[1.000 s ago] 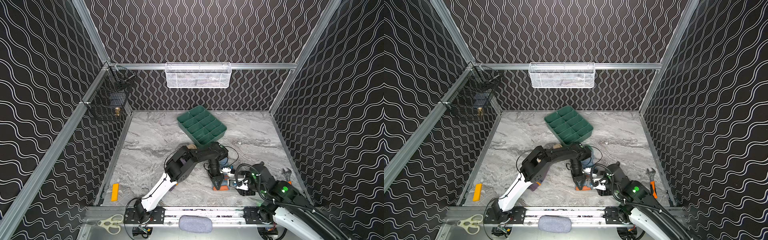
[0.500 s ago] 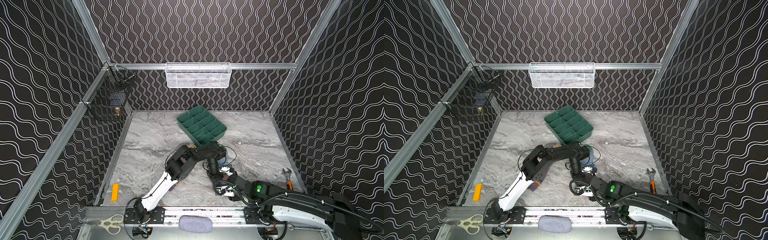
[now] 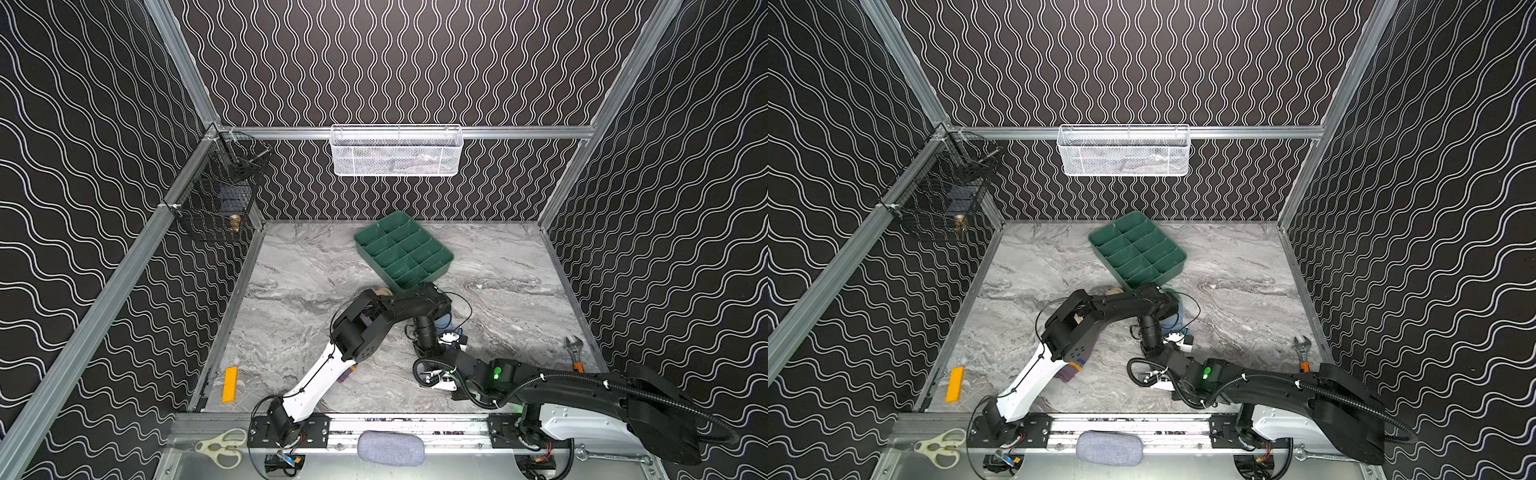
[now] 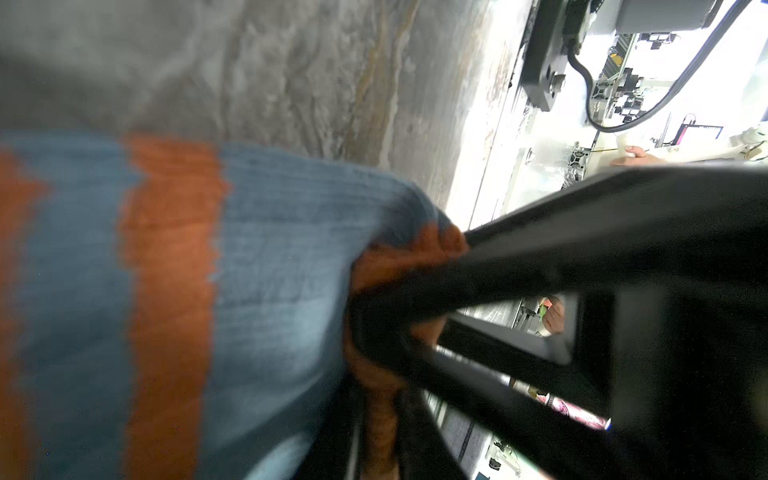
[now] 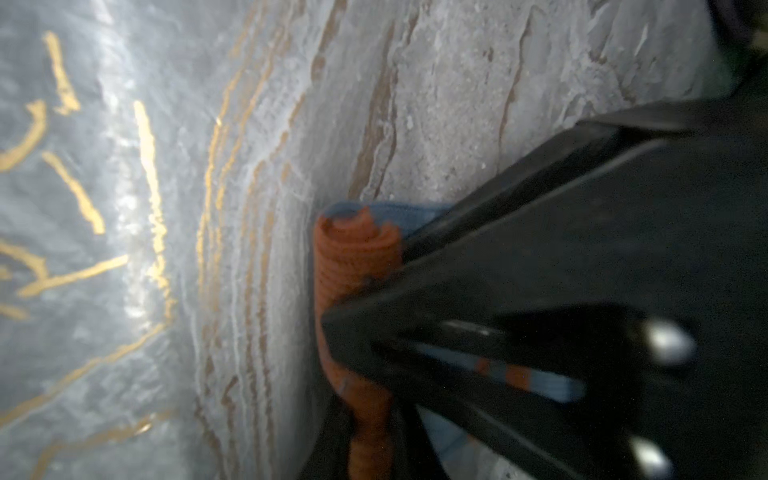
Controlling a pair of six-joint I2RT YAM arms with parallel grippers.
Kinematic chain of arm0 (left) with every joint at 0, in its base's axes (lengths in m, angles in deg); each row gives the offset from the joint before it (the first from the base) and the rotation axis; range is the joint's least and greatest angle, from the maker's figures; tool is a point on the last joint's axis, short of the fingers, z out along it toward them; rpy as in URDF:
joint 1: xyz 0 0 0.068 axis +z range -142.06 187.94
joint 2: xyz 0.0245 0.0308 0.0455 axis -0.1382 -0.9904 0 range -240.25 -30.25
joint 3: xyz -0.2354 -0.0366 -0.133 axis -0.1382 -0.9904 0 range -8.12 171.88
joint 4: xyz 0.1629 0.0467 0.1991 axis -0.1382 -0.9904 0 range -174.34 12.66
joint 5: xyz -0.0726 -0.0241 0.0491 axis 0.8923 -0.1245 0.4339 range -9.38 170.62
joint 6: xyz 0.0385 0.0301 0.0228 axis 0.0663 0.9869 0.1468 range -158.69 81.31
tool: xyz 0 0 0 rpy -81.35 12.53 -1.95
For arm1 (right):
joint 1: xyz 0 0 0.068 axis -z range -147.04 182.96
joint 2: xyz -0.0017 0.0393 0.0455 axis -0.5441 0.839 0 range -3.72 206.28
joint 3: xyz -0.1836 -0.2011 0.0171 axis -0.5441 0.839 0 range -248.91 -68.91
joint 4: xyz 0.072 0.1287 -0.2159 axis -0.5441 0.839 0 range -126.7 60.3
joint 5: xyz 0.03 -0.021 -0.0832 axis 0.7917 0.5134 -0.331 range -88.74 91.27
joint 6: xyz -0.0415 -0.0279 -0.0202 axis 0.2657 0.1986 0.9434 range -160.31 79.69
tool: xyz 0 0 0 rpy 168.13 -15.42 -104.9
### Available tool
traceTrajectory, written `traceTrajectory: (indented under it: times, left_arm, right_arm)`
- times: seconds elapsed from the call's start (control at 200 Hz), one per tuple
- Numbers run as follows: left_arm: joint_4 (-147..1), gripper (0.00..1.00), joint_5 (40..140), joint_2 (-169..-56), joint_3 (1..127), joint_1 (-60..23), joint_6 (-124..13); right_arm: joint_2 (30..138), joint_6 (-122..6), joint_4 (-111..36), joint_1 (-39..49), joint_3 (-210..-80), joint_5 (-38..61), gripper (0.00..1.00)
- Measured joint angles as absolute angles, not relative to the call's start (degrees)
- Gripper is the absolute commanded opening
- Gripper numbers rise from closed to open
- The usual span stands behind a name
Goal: Roll the socks
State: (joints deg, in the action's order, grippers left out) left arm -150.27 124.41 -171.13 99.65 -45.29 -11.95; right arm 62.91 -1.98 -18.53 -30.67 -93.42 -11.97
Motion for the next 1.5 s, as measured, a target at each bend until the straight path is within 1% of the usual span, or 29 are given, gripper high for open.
traceTrajectory:
  times: [0.145,0.23,0.48,0.611,0.701,0.816,0.911,1.056,1.151,1.381,1.496]
  left_arm:
    - [-144.89,0.45,123.14,-165.95,94.34,-45.07,-14.17]
    - [-139.25,0.5,119.71,-161.34,90.14,-44.28,-15.31]
    - [-123.84,0.5,105.9,-147.55,77.05,-39.8,-19.7]
    - [-118.14,0.52,99.38,-139.03,70.12,-35.52,-23.53]
    - [-115.8,0.52,96.43,-136.1,68.74,-34.17,-25.15]
    - [-113.33,0.53,97.53,-137.06,70.38,-34.6,-26.37]
    - [-111.32,0.55,97.81,-139.86,73.01,-36.74,-26.7]
    - [-109.92,0.55,98.03,-148.1,80.09,-41.77,-26.7]
    - [-108.98,0.55,98.42,-152.69,82.99,-43.65,-26.68]
    - [-103.95,0.54,98.75,-155.35,82.53,-44.09,-28.47]
    - [-99.17,0.54,97.55,-153.76,78.4,-43.17,-29.85]
  right_arm:
    - [65.38,-3.53,-15.91,-30.61,-96.08,-9.46,0.0]
    - [67.32,-5.22,-14.7,-30.54,-98.03,-7.01,0.0]
    - [70.16,-9.43,-8.85,-29.23,-102.01,4.38,0.0]
    - [71.8,-10.55,-5.94,-29.16,-104.08,7.99,0.0]
    - [73.57,-10.94,-5.11,-29.16,-105.61,9.73,0.0]
    - [75.28,-11.25,-5.06,-29.1,-106.49,10.89,0.0]
    - [75.52,-11.36,-5.13,-28.97,-106.51,11.22,0.0]
    - [74.65,-12.08,-5.63,-29.01,-105.88,11.2,0.0]
    - [73.99,-12.23,-5.98,-29.01,-105.31,11.2,0.0]
    - [73.29,-12.25,-6.07,-28.99,-105.13,10.96,0.0]
    - [73.53,-12.28,-6.2,-28.92,-105.31,11.0,0.0]
